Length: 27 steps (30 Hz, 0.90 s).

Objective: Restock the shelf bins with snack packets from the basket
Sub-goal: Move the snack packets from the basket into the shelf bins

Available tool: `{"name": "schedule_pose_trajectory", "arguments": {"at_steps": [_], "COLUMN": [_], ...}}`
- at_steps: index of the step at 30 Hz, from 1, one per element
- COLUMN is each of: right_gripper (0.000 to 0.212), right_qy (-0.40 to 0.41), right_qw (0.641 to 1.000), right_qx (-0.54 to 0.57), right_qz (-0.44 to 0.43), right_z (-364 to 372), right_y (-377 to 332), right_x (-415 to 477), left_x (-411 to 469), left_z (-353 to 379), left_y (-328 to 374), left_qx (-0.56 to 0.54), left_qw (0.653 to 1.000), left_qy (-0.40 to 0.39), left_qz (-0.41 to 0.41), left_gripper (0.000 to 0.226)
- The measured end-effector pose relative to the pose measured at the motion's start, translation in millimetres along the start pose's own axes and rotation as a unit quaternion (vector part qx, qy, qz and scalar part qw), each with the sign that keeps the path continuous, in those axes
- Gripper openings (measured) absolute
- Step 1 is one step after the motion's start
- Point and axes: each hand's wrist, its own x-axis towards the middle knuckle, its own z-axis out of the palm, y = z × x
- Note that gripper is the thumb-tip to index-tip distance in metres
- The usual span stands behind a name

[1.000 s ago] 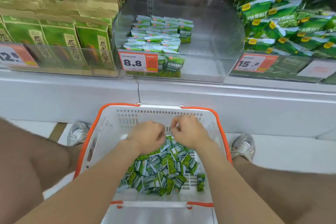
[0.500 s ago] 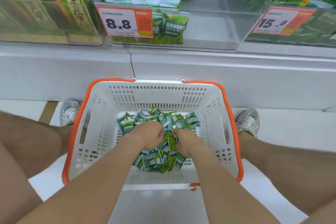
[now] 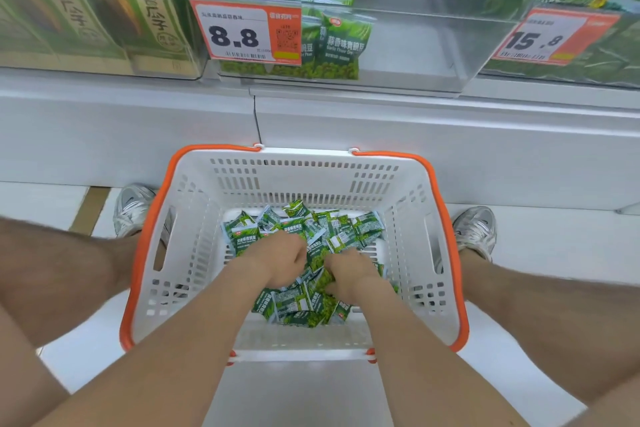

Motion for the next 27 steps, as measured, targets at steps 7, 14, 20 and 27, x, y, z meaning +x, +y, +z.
{"name": "schedule_pose_trajectory", "arguments": {"at_steps": [7,14,20,27], "right_gripper": [0.033,0.028,0.031,0.025], "right_qy": [0.053,0.186,0.227,0.273], "right_qw": [0.952,0.81,0.696,0.658], "right_qx": [0.29,0.549,0.672,0.681], "right_qz": [-0.078,-0.088,-0.114,-0.168], "right_z": [-71.3,-135.0,-150.7,-181.2], "right_y": [-14.1,-7.2,-3.9,-15.0], "right_x": [-15.8,-60.6,-88.3,-114.6], "left_x": [-8.3,-29.0,-46.7,-66.2], "left_z": [-15.0,-49.2,-82.7,-113.7], "left_y": [1.5,13.8,30.0,62.2], "left_qx": [-0.18,-0.504,-0.576,-0.605], "left_qw": [0.981,0.843,0.805,0.763], "left_qy": [0.075,0.187,0.13,0.193], "left_qz": [0.012,0.013,0.057,0.121], "left_gripper": [0.079,0.046,0.046,0.039]}}
